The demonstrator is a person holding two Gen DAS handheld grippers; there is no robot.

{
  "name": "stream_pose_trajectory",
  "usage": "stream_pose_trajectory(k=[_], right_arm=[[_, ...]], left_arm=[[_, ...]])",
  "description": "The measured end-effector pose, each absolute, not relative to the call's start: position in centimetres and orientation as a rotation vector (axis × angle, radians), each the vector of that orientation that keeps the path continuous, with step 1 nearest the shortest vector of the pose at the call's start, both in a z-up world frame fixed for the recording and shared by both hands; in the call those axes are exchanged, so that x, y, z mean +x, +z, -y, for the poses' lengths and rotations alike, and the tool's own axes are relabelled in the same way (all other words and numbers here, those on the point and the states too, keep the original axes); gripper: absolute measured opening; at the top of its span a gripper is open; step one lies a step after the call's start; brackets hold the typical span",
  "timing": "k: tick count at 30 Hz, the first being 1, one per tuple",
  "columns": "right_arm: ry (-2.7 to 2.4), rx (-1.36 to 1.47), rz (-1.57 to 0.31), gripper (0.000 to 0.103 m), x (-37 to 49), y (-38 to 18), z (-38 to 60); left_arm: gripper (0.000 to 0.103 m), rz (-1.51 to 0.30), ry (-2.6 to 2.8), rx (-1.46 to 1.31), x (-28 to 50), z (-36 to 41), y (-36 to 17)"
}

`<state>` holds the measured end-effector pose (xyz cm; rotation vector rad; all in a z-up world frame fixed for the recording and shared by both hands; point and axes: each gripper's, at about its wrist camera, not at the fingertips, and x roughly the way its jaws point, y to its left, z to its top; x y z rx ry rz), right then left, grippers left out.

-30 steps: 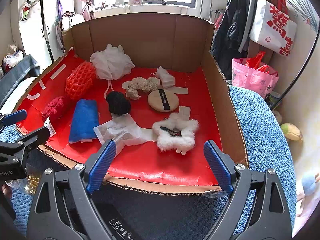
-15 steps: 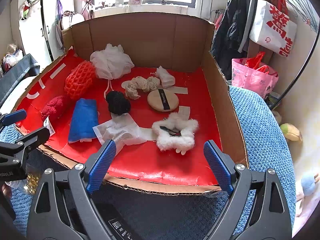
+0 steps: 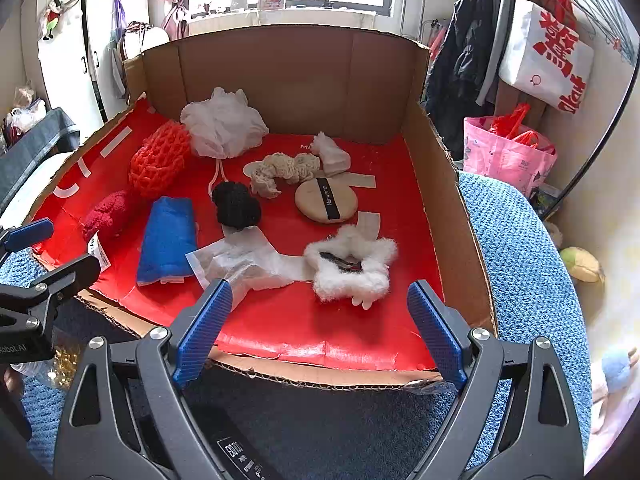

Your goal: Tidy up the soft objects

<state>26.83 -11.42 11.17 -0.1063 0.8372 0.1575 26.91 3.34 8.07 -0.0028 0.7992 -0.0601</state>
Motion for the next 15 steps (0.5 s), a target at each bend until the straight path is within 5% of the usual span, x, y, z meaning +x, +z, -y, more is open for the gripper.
stream_pose_trajectory(k=[15], right_arm=[[0.157,-0.092,-0.803,0.09,23.7,14.2,11.9]], left_arm=[[0.103,-0.733,-0.062,-0.017,23.4,-3.3,11.3]])
